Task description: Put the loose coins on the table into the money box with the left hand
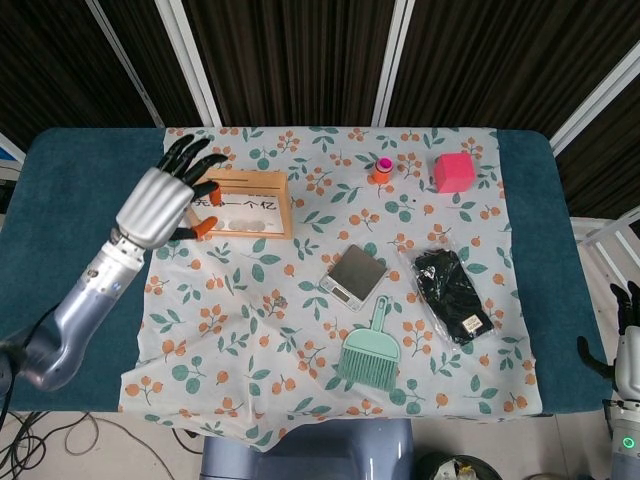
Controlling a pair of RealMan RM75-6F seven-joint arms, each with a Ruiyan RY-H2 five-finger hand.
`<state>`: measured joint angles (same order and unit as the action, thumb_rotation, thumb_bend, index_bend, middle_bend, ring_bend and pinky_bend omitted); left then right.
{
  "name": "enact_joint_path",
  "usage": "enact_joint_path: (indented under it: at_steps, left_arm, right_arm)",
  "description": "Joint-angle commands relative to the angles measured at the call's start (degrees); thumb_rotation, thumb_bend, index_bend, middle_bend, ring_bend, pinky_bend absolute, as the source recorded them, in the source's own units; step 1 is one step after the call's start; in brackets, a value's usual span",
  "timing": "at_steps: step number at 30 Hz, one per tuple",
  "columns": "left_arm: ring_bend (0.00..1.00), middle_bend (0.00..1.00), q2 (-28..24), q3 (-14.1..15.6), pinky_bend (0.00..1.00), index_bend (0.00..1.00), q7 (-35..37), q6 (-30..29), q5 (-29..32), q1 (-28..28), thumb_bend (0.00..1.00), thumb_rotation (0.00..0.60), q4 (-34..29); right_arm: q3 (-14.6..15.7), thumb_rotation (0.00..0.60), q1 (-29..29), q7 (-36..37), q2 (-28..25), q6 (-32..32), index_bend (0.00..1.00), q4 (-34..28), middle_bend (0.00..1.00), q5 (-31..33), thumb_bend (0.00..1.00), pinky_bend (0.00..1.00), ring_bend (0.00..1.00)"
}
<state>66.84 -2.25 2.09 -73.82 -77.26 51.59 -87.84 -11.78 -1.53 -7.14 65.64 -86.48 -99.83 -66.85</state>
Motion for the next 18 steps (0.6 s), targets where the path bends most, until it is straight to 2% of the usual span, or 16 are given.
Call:
enact_joint_path:
  at_steps: [1, 5, 7, 13, 18]
  left_arm:
    - [0.00, 0.15, 8.2, 3.9, 0.00, 0.53, 3.6, -6.1, -6.5, -6.5, 0.22, 0.600, 5.8]
    - [0.00, 0.15, 16.5, 4.5, 0.00, 0.53, 3.8, -8.1, -8.9, -9.2, 0.21, 0.600, 15.2]
    - [0.00, 0.15, 20.2, 5.3, 0.00, 0.52, 5.5, -4.7, -9.0, -9.3, 0.21, 0.600, 19.3]
    - [0.00, 0.14, 26.4, 4.0, 0.00, 0.51, 7.8, 1.7, -8.9, -7.8, 0.18, 0.600, 26.7]
    - [0.00, 0.13, 29.1, 3.4, 0.00, 0.50, 8.1, 4.5, -9.7, -6.4, 0.15, 0.600, 29.9]
  right_arm:
    - [0.1, 0.600, 0.1, 0.0, 0.0, 0.1, 0.12, -0.1, 0.03, 0.1, 0.39, 0.00, 0.05]
    - [-0.1, 0.600, 0.1, 0.0, 0.0, 0.2, 0.12, -0.4, 0.03, 0.4, 0.39, 0.00, 0.05]
    - [-0.1, 0.600, 0.1, 0.2, -0.1, 0.1, 0.12, -0.4, 0.03, 0.5, 0.39, 0.00, 0.05]
    - [-0.3, 0.600, 0.3, 0.5, -0.3, 0.1, 0.12, -0.6, 0.03, 0.9, 0.39, 0.00, 0.05]
    - [-0.4, 0.600, 0.2, 0.6, -0.4, 0.3, 0.12, -0.7, 0.03, 1.0, 0.39, 0.00, 0.05]
